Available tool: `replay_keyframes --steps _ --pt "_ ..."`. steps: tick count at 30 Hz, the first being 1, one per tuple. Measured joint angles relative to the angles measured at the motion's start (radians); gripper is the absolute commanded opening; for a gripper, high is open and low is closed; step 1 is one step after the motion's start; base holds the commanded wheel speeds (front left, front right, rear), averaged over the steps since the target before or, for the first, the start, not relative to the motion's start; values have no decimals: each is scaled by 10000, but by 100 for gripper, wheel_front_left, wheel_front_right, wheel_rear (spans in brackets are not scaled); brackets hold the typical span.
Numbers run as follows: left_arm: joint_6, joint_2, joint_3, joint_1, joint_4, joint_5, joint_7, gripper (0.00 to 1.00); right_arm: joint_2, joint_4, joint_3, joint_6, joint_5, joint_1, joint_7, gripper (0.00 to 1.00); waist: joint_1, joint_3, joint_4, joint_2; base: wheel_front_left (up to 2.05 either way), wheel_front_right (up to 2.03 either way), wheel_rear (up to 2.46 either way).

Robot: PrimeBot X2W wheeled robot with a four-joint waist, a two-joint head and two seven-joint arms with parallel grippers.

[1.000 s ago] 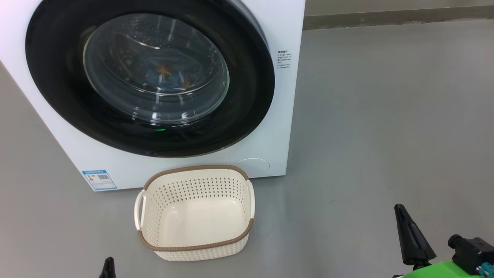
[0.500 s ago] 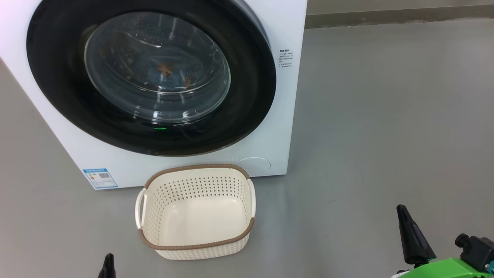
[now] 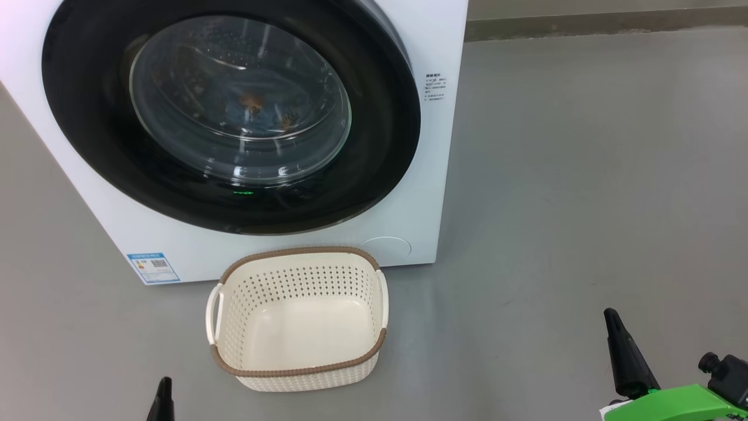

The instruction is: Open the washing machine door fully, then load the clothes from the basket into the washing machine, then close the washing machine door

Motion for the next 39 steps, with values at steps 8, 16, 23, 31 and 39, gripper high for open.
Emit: replay_keyframes --steps 8,16,23,31,39 --pt "2 6 35 -81 0 -788 221 0 0 178 -71 0 1060 -102 245 0 0 19 25 0 0 0 0" --pt "0 10 67 -222 0 -1455 433 0 0 293 -115 0 1860 -230 430 0 0 36 47 0 0 0 0" --pt "0 13 111 -381 0 -2117 631 0 0 447 -148 0 2719 -252 616 0 0 54 68 0 0 0 0" --pt "0 21 151 -482 0 -2857 836 0 2 594 -194 -2 3695 -438 859 0 0 73 93 0 0 0 0" --pt "0 42 186 -609 0 -3586 1097 0 2 752 -234 -2 4696 -590 1066 0 0 92 118 0 0 0 0"
